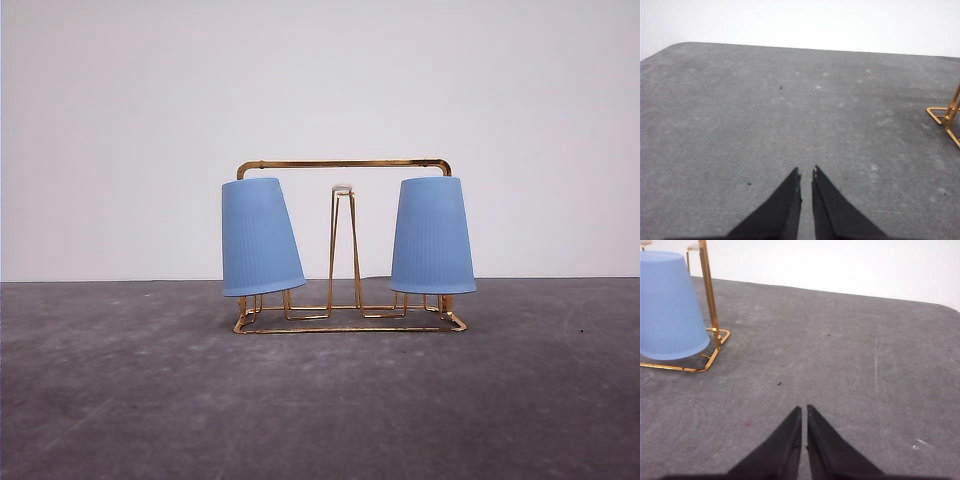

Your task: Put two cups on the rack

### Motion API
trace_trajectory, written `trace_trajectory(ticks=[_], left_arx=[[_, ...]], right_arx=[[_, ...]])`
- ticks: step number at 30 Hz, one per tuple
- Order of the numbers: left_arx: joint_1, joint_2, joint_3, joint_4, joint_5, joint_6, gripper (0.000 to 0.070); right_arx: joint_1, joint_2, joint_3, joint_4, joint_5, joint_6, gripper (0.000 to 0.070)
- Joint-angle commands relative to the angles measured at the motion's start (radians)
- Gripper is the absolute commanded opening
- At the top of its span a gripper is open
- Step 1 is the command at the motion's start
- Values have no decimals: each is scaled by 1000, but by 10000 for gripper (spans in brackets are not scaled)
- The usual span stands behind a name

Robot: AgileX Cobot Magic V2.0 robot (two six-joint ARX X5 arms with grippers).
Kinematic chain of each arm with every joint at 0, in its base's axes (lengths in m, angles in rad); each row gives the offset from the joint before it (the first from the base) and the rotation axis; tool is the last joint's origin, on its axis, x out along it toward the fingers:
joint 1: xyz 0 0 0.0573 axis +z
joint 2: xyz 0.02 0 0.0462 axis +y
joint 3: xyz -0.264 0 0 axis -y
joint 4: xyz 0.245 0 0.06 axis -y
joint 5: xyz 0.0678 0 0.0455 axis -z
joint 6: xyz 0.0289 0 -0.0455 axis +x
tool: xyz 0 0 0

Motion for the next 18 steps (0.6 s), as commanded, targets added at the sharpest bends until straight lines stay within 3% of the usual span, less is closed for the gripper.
trace_trajectory(ticks=[1, 18], left_arx=[[2, -2, -15, -5, 0, 0, 23], [2, -2, -15, -5, 0, 0, 23]], right_arx=[[0, 0, -3, 11, 3, -2, 17], [0, 0, -3, 11, 3, -2, 17]])
